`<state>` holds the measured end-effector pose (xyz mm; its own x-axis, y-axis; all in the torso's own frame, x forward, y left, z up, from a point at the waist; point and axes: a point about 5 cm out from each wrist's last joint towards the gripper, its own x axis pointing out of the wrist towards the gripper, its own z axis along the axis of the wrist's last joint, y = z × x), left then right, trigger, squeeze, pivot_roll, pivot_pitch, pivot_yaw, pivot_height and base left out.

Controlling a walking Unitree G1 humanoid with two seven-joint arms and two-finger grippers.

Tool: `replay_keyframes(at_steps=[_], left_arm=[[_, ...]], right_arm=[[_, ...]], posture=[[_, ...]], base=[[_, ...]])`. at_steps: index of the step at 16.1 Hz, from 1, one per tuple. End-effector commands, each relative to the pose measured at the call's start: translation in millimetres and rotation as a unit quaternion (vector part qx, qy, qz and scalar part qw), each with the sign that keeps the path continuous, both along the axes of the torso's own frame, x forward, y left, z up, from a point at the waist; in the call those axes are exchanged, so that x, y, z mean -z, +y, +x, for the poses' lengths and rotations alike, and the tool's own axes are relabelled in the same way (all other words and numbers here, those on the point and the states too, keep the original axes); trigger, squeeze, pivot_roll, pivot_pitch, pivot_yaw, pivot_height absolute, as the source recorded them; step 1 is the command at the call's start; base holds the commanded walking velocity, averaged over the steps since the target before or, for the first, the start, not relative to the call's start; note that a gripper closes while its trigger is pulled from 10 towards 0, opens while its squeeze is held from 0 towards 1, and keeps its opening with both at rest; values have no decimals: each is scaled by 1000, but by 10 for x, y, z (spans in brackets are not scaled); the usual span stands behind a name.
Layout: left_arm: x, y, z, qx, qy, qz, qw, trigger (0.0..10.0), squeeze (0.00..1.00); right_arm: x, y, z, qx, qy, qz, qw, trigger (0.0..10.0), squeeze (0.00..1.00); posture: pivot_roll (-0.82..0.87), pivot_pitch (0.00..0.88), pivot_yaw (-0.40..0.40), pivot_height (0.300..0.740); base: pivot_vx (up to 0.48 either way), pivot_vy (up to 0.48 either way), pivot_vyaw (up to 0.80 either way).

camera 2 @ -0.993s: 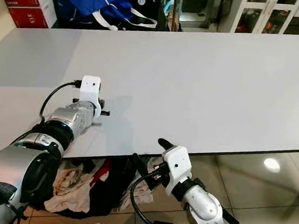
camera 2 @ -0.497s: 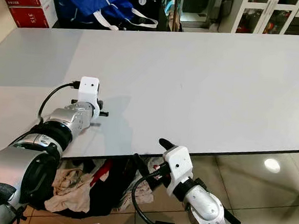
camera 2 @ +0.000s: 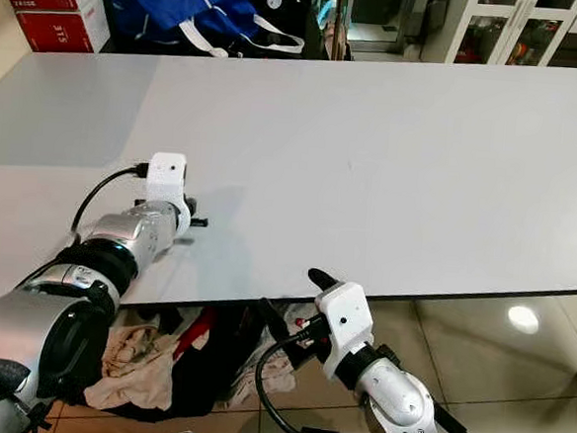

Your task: Setting the table

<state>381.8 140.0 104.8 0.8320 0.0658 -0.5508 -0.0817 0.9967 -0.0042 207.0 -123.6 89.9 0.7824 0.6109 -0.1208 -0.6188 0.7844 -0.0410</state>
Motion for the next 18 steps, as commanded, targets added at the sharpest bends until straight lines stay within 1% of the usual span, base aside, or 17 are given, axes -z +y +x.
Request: replay_keyframes(at_steps=[1,5,7,8,10,11,12,13,14,15,16,17,18], left_arm=[[15,70,-14,-16,3,0,1000,10000,0],[7,150,-20,-40,-1,-16,999,10000,0],[61,201,-52,-59,12,-36,998,10000,0],[77,216,-62,-65,15,-40,997,10000,0],[98,247,-78,-71,13,-37,997,10000,0],[67,238,-62,-66,4,-34,997,10000,0],[-26,202,-14,-52,-24,-31,998,10000,0],[-196,113,60,-29,-76,-52,995,10000,0],[-326,47,104,-10,-110,-65,992,10000,0],[-420,25,127,1,-139,-65,988,10000,0],[-651,26,158,21,-214,-58,975,10000,0],[-701,32,158,42,-231,-40,971,10000,0],[-679,2,153,71,-227,-36,971,10000,0]], right_arm=[[-40,-8,3,-3,-4,4,1000,10000,0],[-39,-11,10,-5,-3,1,1000,10000,0],[-39,-18,13,-5,-3,0,1000,10000,0],[-39,-18,13,-5,-2,-1,1000,10000,0],[-36,-28,15,-5,-1,-2,1000,10000,0],[-36,-31,16,-5,0,-2,1000,10000,0],[-34,-37,17,-6,0,-3,1000,10000,0],[-29,-43,15,-5,0,-3,1000,10000,0],[-24,-50,14,-5,1,-3,1000,10000,0],[-20,-52,15,-5,1,-3,1000,10000,0],[-13,-54,25,-3,-1,-2,1000,10000,0],[-11,-54,39,0,-3,0,1000,10000,0],[-11,-49,56,0,-5,2,1000,10000,0]], posture=[[-130,23,55,731],[-127,22,51,731],[-127,22,51,731],[-127,22,51,731],[-128,24,49,731],[-127,23,46,731],[-126,21,45,731],[-126,17,44,731],[-125,10,43,731],[-123,2,44,731],[-123,0,49,731],[-115,0,47,731],[-113,0,48,731]], base=[[0,0,0],[0,0,0],[0,0,0],[0,0,0],[0,0,0],[0,0,0],[0,0,0],[0,0,0],[0,0,0],[0,0,0],[0,0,0],[0,0,0],[0,0,0]])
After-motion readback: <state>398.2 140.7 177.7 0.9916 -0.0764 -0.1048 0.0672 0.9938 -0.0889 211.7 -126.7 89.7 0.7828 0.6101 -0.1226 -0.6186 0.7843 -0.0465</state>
